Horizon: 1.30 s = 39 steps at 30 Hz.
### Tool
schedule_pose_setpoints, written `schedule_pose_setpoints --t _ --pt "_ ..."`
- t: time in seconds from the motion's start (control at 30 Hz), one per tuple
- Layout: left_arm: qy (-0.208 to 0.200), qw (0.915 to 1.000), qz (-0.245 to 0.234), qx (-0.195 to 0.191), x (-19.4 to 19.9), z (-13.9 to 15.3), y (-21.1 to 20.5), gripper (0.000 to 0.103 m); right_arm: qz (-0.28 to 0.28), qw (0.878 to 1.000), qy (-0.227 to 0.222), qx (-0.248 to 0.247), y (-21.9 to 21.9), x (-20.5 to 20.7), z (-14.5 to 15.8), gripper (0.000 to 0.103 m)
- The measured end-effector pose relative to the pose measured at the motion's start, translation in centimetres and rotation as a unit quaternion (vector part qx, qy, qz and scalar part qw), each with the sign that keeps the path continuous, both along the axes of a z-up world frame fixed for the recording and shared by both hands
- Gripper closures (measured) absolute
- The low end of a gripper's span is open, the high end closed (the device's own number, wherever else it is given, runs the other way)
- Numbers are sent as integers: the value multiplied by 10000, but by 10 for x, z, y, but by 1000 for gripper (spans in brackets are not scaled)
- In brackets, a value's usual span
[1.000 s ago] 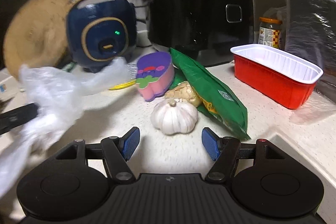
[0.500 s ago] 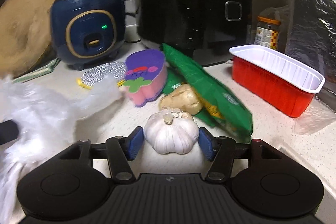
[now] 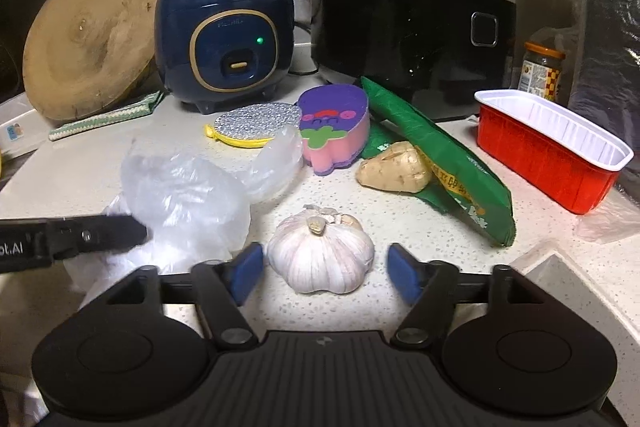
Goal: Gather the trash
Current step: 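Close the right tool on the white garlic bulb and lift it, then lower the bag and garlic into the green bin and open both tools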
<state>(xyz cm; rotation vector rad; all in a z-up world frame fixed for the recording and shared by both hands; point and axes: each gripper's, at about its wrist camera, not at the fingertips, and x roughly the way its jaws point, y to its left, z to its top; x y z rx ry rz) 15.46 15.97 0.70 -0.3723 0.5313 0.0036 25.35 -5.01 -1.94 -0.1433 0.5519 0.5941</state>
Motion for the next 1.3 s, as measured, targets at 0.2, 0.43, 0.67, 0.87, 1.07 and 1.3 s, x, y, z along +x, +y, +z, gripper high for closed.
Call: schedule_pose_setpoints --t 0.2,0.43,0.67,0.87,1.07,1.3 --pt "73 9999 -74 90 2 -1 -4 90 -41 9999 -123 -16 5 2 -5 28" --pt "143 9991 -229 327 6 -2 -11 90 -63 9999 -130 0 9 6 -3 45" --pt "92 9942 -362 1009 3 -1 -31 91 -118 9992 -56 366 -10 -5 4 46" --pt "-266 9848 -154 1708 -9 0 -50 93 -211 9964 -245 786 -52 -35 21 46" --pt "-1057 9902 26 916 -44 7 -44 94 -597 9926 -459 956 -111 -82 17 46" --pt "-1067 9834 -1457 -173 -61 -20 -97 94 -1638 9829 -532 659 -176 -127 -31 46"
